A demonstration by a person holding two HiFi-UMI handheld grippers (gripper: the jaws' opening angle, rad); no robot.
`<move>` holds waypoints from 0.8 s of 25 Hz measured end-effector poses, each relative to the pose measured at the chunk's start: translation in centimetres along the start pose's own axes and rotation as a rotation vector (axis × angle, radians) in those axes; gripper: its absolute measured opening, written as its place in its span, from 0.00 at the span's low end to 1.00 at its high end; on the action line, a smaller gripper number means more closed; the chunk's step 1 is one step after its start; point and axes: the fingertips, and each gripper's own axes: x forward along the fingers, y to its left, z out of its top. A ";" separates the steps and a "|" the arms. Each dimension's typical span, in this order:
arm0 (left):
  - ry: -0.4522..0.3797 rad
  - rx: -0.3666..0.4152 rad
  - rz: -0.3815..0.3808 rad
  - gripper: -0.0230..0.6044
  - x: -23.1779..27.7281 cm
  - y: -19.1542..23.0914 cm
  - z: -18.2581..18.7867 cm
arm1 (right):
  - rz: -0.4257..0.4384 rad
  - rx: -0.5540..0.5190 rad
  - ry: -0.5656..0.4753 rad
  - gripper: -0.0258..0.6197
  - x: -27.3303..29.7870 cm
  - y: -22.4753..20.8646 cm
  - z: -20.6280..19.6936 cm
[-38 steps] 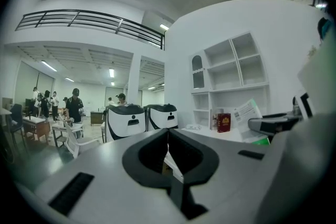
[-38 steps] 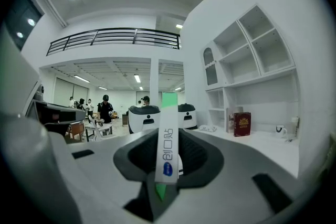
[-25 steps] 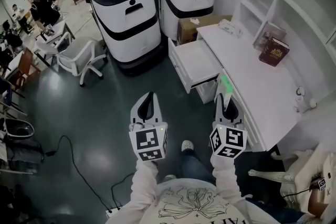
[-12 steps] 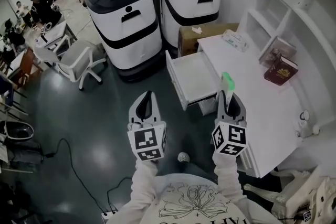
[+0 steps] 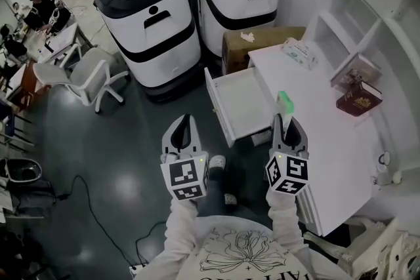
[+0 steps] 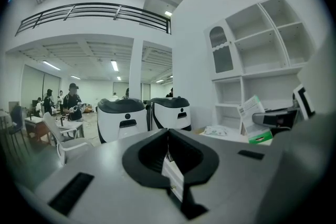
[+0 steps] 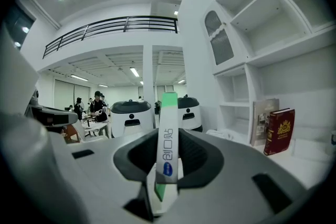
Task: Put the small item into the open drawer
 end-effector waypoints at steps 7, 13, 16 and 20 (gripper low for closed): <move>0.036 0.016 -0.035 0.05 9.1 1.1 0.0 | -0.012 0.001 0.049 0.18 8.3 -0.6 -0.7; 0.080 0.004 -0.069 0.05 16.5 2.1 -0.4 | -0.025 -0.006 0.115 0.18 15.0 -0.9 -1.7; 0.101 0.011 -0.084 0.05 19.4 2.4 -1.1 | -0.030 -0.011 0.144 0.18 17.5 -1.1 -2.5; 0.110 0.003 -0.113 0.05 22.8 2.7 -1.7 | -0.041 -0.020 0.187 0.18 20.7 -1.3 -4.2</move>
